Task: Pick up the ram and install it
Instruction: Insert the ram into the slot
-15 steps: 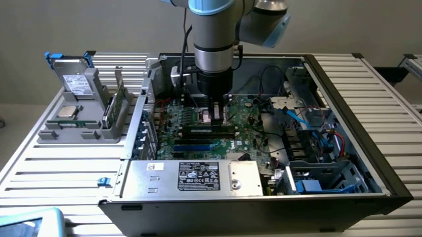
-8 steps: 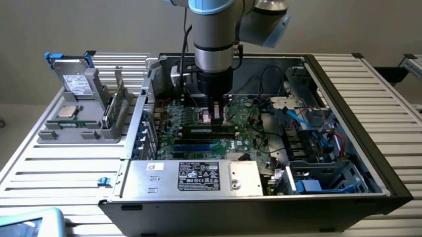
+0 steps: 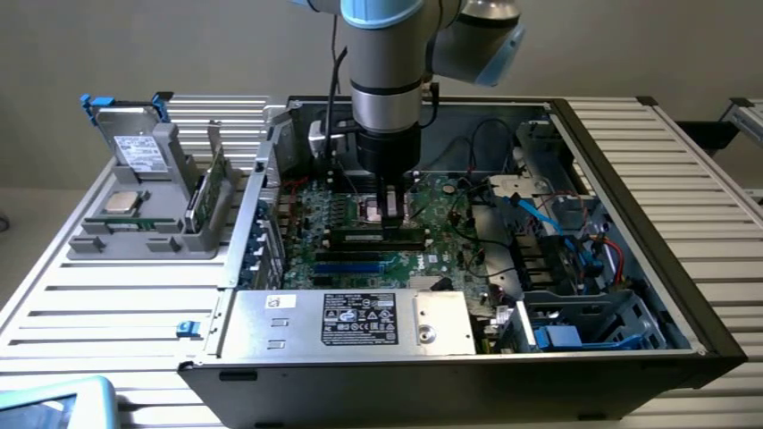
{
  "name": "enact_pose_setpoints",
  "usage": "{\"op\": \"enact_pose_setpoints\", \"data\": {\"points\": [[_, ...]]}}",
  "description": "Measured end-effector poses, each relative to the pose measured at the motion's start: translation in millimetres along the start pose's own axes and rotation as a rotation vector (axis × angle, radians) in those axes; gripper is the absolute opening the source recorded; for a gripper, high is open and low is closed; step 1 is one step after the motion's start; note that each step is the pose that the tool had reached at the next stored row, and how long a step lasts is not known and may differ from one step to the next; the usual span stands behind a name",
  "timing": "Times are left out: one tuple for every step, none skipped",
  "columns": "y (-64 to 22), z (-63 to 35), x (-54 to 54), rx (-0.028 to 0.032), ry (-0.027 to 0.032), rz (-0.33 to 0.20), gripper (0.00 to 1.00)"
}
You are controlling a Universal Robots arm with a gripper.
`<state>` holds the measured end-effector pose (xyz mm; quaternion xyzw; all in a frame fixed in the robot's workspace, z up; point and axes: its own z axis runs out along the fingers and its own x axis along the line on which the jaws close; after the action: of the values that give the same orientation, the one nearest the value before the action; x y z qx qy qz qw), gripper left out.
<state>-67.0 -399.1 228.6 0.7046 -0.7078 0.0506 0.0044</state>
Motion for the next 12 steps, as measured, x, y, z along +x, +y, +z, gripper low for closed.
{"op": "enact_pose_setpoints", "data": {"points": [[0.0,0.1,0.0,0.0001,-0.0001,0.000,0.14],[0.1,0.3,0.0,0.0001,-0.0001,0.000,0.14],[0.2,0.5,0.0,0.0002,-0.0002,0.000,0.14],[0.3,0.9,-0.1,0.0004,-0.0004,0.000,0.14],[0.4,1.2,-0.1,0.0003,-0.0003,0.000,0.14],[0.4,1.5,-0.1,0.0003,-0.0002,0.000,0.14],[0.5,1.9,-0.2,0.0003,-0.0001,0.000,0.14],[0.5,2.3,-0.2,0.0003,-0.0001,0.000,0.14],[0.5,2.8,-0.3,0.0003,-0.0002,0.000,0.14],[0.6,3.2,-0.3,0.0003,-0.0001,0.000,0.14],[0.6,3.7,-0.3,0.0003,-0.0001,0.000,0.14],[0.7,4.2,-0.3,0.0003,-0.0001,0.000,0.14]]}}
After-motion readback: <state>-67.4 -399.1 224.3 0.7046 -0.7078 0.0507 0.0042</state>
